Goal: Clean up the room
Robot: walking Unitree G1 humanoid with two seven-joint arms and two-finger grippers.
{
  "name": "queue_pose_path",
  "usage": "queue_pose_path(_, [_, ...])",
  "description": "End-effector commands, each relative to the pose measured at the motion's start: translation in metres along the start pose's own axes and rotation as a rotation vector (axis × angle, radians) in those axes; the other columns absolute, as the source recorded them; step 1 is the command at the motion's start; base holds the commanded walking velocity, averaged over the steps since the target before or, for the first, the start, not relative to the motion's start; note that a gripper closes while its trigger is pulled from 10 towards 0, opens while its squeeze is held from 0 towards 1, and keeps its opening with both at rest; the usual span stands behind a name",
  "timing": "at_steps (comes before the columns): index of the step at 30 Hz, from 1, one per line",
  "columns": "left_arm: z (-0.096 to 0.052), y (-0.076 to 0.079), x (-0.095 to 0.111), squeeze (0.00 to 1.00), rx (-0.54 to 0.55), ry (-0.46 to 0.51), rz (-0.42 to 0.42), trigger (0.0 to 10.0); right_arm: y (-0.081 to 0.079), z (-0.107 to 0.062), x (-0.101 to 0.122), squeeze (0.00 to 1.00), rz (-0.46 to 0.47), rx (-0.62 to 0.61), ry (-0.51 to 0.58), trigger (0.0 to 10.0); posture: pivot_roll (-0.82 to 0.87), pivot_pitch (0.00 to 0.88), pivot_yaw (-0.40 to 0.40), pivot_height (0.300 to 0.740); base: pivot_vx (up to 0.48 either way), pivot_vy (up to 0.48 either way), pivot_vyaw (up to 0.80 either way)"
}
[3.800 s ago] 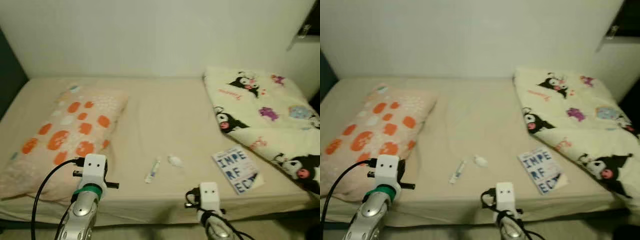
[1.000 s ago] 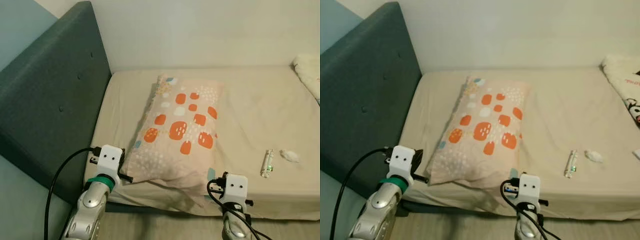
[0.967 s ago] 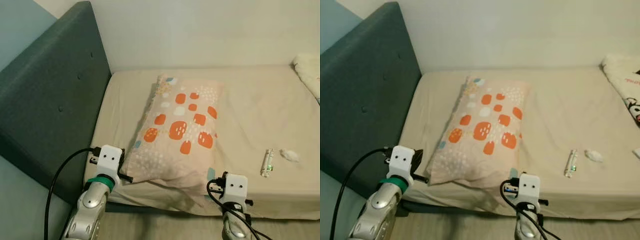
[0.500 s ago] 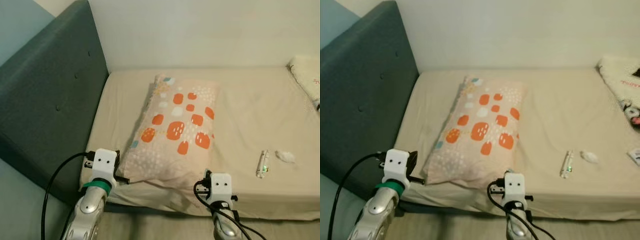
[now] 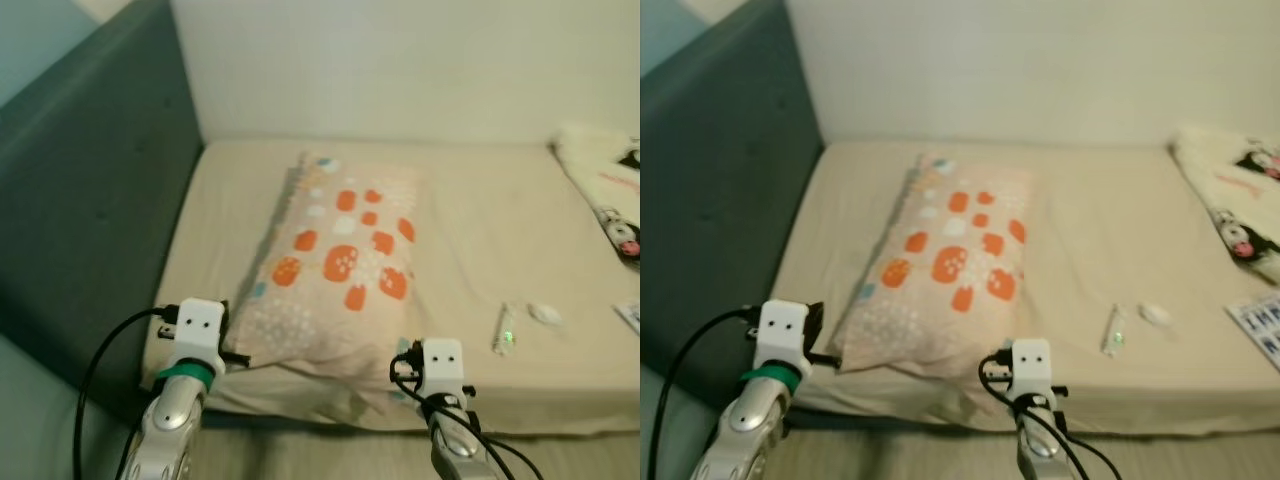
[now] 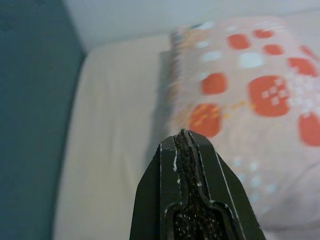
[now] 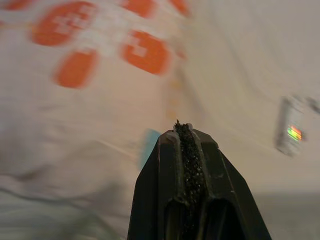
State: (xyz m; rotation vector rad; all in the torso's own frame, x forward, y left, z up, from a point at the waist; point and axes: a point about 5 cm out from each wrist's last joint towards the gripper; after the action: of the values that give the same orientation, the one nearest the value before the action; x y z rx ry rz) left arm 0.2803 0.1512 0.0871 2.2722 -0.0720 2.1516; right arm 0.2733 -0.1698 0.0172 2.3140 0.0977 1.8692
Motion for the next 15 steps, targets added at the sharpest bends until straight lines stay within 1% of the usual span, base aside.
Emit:
queue_pose_path(1, [0.0005,0.0045,-0.002,0.0,-0.012,-0.013,-0.014,10.0,-0.0021,-0.004,-0.0077,0.0,0.014,0.001,-0.036,10.0,0.02,0.037,0.069,0.74,0.379,0.0,0.0])
queue_pose_path(6, [0.0012,0.0052,-0.0015,0.0,-0.012,-0.013,-0.014,10.0,-0.0064,-0.0048,-0.0077,0.0,0.016,0.009,-0.036,10.0,0.03,0.039,0.071,0.74,0.377,0.0,0.0])
queue_pose_path(7, [0.0012,0.0052,-0.0015,0.0,-0.012,-0.013,-0.016,10.0,-0.0073,-0.0047,-0.0075,0.0,-0.001,0.016,-0.035,10.0,0.03,0.039,0.071,0.74,0.375,0.0,0.0])
queue_pose_path(8, [0.0013,0.0051,-0.0013,0.0,-0.013,-0.013,-0.014,10.0,-0.0084,-0.0043,-0.0074,0.0,-0.027,0.026,-0.035,10.0,0.03,0.04,0.072,0.74,0.379,0.0,0.41])
queue_pose_path(11, [0.0016,0.0047,-0.0012,0.0,-0.013,-0.013,-0.012,10.0,-0.0096,-0.0041,-0.0078,0.0,-0.041,0.032,-0.039,10.0,0.03,0.041,0.072,0.74,0.379,0.0,0.5])
queue_pose_path(12, [0.0018,0.0046,-0.0012,0.0,-0.014,-0.015,-0.01,10.0,-0.0085,-0.0044,-0.0087,0.0,-0.01,0.017,-0.046,10.0,0.03,0.042,0.073,0.74,0.356,0.0,0.0])
queue_pose_path(14, [0.0018,0.0046,-0.0012,0.0,-0.014,-0.015,-0.01,10.0,-0.0085,-0.0044,-0.0087,0.0,-0.01,0.017,-0.046,10.0,0.03,0.042,0.073,0.74,0.356,0.0,0.0])
queue_pose_path(15, [0.0018,0.0046,-0.0012,0.0,-0.015,-0.017,-0.009,10.0,-0.0075,-0.0047,-0.0092,0.0,0.011,0.007,-0.05,10.0,0.03,0.042,0.073,0.74,0.356,0.0,0.0])
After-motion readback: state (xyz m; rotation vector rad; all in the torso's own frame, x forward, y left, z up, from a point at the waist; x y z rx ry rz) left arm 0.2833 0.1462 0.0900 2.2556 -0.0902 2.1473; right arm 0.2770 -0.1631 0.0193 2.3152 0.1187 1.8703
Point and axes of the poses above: a point about 5 cm out from each wrist's last joint towards the gripper, its own z axis pointing out of the wrist towards the gripper, its own x axis along the axis of the wrist's last joint, y = z × x, and after that the axes turned 4 degrees about -z, right-handed
